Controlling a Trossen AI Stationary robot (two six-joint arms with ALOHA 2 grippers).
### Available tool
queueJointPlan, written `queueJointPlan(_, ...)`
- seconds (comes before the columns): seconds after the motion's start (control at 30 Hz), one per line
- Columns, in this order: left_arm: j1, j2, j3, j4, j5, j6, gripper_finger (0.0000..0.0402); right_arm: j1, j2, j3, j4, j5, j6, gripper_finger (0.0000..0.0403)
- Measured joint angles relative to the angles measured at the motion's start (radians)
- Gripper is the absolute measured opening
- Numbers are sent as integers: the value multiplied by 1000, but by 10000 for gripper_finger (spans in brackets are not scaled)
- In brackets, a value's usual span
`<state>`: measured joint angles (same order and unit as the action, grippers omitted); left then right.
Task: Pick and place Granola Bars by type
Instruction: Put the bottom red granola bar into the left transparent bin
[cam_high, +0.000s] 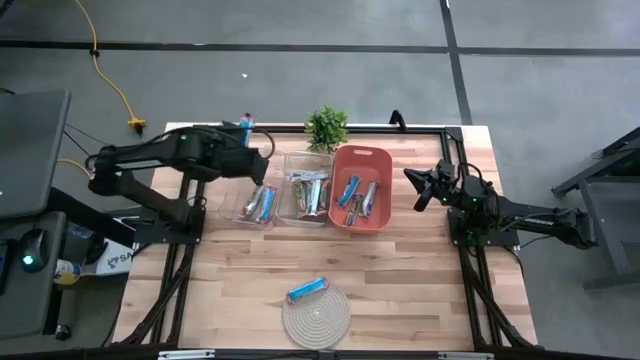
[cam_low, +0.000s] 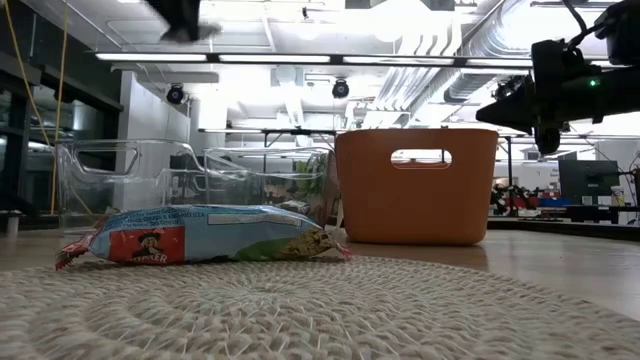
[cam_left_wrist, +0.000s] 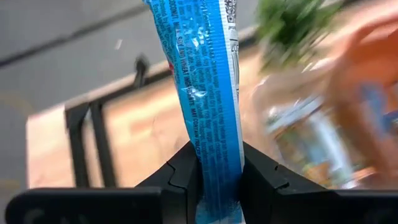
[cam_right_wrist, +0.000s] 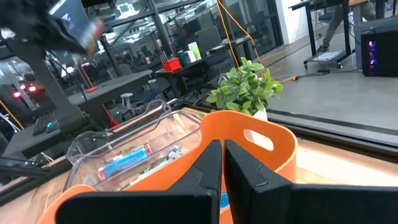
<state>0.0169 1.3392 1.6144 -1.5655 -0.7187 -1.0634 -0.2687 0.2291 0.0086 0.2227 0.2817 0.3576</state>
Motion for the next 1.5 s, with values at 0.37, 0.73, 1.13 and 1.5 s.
queueJointPlan(0.37,190,-58,-475,395,319,106,83,0,0,0,-1,0,0,0)
queueJointPlan(0.73,273,-52,-763,656,544,142,83,0,0,0,-1,0,0,0)
queueJointPlan(1.13,271,-52,-838,749,632,180,107,0,0,0,-1,0,0,0)
queueJointPlan(1.5,271,-52,-839,782,636,180,202,0,0,0,-1,0,0,0)
